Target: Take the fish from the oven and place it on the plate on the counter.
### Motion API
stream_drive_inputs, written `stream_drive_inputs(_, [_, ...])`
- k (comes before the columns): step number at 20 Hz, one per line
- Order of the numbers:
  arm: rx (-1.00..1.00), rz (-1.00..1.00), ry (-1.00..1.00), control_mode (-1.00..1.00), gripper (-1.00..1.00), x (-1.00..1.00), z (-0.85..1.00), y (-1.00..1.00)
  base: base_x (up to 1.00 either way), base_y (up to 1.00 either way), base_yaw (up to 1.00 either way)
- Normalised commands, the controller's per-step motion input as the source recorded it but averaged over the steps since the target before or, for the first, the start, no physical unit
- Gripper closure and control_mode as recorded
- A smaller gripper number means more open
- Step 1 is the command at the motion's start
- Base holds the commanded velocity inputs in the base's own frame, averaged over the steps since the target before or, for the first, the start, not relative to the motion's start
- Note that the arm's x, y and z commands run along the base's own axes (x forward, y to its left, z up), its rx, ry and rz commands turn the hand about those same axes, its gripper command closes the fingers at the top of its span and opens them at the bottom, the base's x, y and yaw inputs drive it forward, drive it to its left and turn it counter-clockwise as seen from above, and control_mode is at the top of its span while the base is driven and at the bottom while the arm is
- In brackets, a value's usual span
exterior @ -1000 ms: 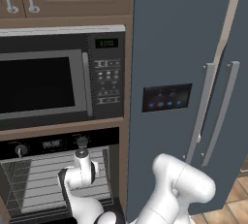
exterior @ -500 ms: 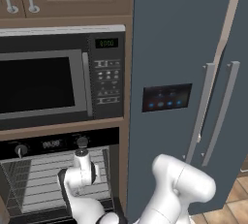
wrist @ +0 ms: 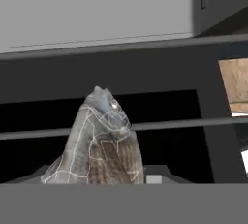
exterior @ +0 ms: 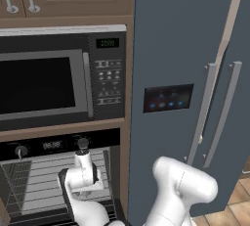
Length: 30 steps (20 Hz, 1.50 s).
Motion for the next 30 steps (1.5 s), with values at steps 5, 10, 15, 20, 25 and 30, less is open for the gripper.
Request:
stream_drive_inputs(5, [0.09, 0.00, -0.28, -1.00, 1.00, -0.69, 0.94, -0.21, 0.00, 0.00, 0.00])
stream_drive_inputs(10, [0.10, 0.00, -0.31, -1.00, 1.00, -0.51, 1.00, -0.33, 0.00, 0.00, 0.00])
stream_drive_inputs(15, [0.07, 0.00, -0.32, -1.00, 1.00, -0.19, 1.00, -0.37, 0.00, 0.00, 0.00])
stream_drive_inputs(20, [0.05, 0.00, -0.37, -1.00, 1.00, -0.05, 0.90, -0.27, 0.00, 0.00, 0.00])
stream_drive_inputs(25, [0.06, 0.04, -0.42, -1.00, 1.00, -0.36, 0.20, -0.09, 0.00, 0.00, 0.00])
stream_drive_inputs(30, [0.00, 0.03, -0.34, -1.00, 1.00, -0.12, -0.40, 0.00, 0.00, 0.00, 0.00])
